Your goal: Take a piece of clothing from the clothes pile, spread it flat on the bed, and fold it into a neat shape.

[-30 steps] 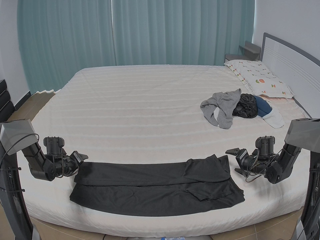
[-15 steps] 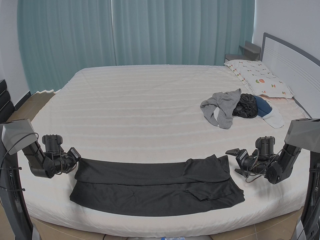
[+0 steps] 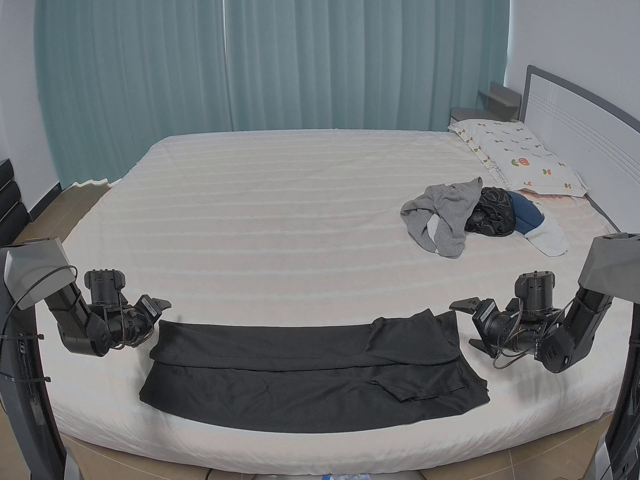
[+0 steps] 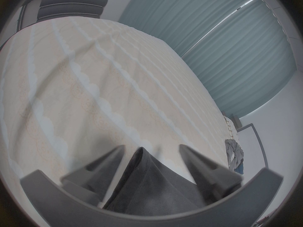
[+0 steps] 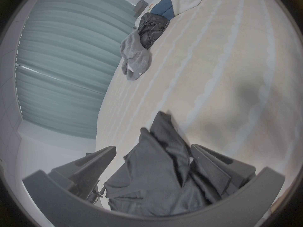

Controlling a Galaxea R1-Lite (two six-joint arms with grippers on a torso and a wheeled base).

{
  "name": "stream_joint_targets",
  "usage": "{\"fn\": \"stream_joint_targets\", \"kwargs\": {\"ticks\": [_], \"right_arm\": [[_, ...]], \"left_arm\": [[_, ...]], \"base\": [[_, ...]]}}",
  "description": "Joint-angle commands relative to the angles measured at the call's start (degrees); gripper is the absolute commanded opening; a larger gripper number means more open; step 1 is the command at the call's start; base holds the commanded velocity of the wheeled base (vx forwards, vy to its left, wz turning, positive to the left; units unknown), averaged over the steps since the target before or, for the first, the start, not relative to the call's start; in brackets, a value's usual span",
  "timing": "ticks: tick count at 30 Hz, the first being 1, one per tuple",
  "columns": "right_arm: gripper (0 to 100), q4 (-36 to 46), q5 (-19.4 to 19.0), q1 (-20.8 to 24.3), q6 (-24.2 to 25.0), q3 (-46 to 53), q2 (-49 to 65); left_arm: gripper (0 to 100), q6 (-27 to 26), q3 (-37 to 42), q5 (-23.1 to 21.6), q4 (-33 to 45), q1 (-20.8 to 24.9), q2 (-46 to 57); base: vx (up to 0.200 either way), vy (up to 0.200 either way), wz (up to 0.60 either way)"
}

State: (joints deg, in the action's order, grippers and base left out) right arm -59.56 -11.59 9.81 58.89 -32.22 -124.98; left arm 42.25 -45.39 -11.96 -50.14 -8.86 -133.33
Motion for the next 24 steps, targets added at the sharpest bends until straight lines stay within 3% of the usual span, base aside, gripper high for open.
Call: {"fn": "stream_joint_targets", "kwargs": {"ticks": [1,7,11,24], "right_arm": [[100,0.8,0.1,5.8,-0.1,5.9,8.2],[100,0.8,0.4,10.3,0.1,8.8,8.9],[100,0.9,0.4,10.7,3.6,10.4,8.6],[100,0.8,0.6,12.5,6.1,10.2,4.1]], "left_arm": [[100,0.0,3.5,-0.4,-0.1,-0.3,2.5],[100,0.6,4.8,-0.5,-1.2,-0.2,2.6],[100,0.6,5.5,-0.4,-1.1,-0.3,1.9],[100,1.9,5.5,-0.4,-1.7,-0.2,1.8]], "base": [[0.0,0.0,0.0],[-0.2,0.0,0.0],[0.0,0.0,0.0],[0.0,0.0,0.0]]}}
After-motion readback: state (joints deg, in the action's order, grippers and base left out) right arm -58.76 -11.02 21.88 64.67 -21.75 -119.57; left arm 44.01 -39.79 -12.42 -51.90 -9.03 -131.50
